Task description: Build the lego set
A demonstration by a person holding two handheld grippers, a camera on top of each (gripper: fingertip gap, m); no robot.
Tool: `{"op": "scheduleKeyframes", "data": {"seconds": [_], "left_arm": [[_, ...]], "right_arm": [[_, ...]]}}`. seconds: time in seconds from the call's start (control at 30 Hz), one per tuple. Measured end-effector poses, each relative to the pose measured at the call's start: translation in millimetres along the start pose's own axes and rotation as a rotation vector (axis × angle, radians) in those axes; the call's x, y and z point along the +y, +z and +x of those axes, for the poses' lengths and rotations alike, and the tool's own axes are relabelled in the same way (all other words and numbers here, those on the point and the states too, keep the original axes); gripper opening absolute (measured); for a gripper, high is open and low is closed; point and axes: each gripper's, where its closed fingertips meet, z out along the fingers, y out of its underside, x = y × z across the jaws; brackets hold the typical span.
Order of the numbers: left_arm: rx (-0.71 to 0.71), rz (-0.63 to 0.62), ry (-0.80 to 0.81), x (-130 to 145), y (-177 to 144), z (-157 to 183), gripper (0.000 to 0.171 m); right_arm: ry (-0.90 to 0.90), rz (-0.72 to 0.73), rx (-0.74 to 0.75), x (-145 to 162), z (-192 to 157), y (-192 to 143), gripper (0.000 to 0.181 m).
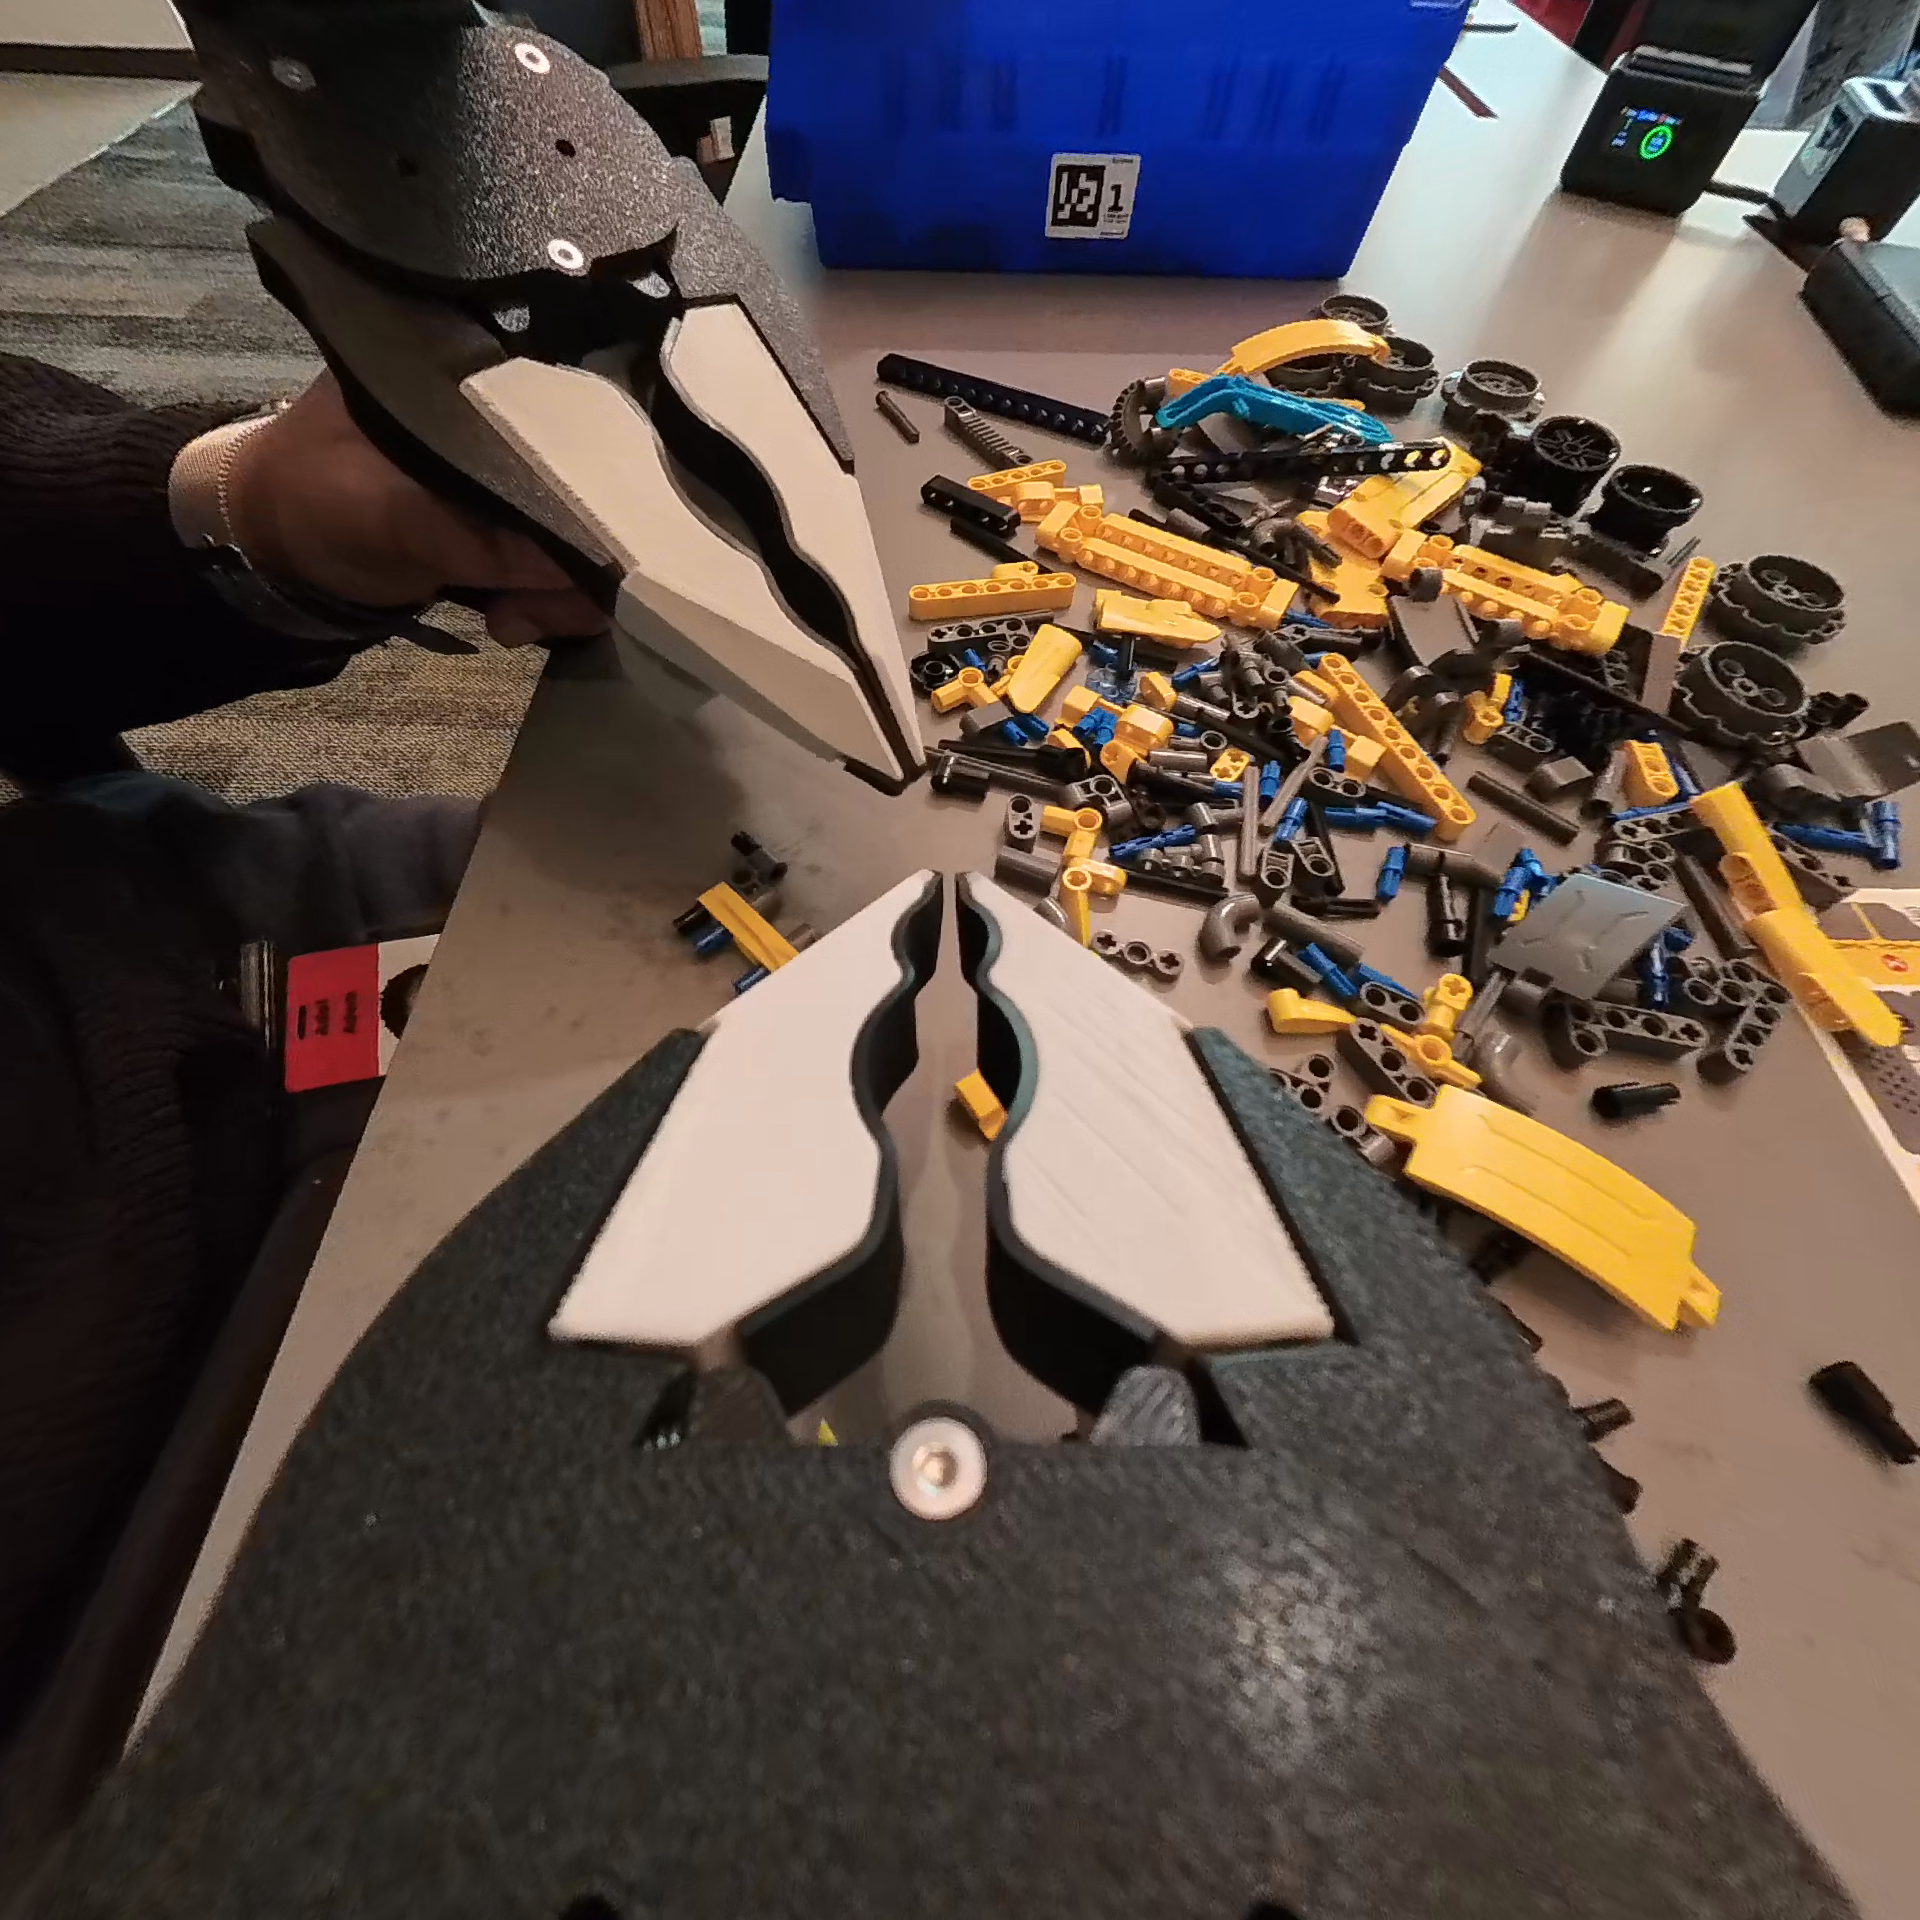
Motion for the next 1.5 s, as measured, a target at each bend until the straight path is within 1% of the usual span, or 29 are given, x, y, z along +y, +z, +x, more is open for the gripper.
{"op": "scheduleKeyframes", "data": {"seconds": [0.87,1.23,1.5], "left_arm": [[-0.015,-0.047,0.030,5.3,4.8,1.2,0.000],[-0.021,-0.052,0.034,5.9,5.4,1.0,0.000],[-0.015,-0.064,0.036,7.5,6.6,1.9,0.000]], "right_arm": [[-0.053,-0.022,0.038,2.0,-0.3,2.8,0.003],[0.018,0.019,0.054,-0.6,14.1,-4.7,0.003],[0.014,0.017,0.047,-0.9,11.0,-3.4,0.003]]}}
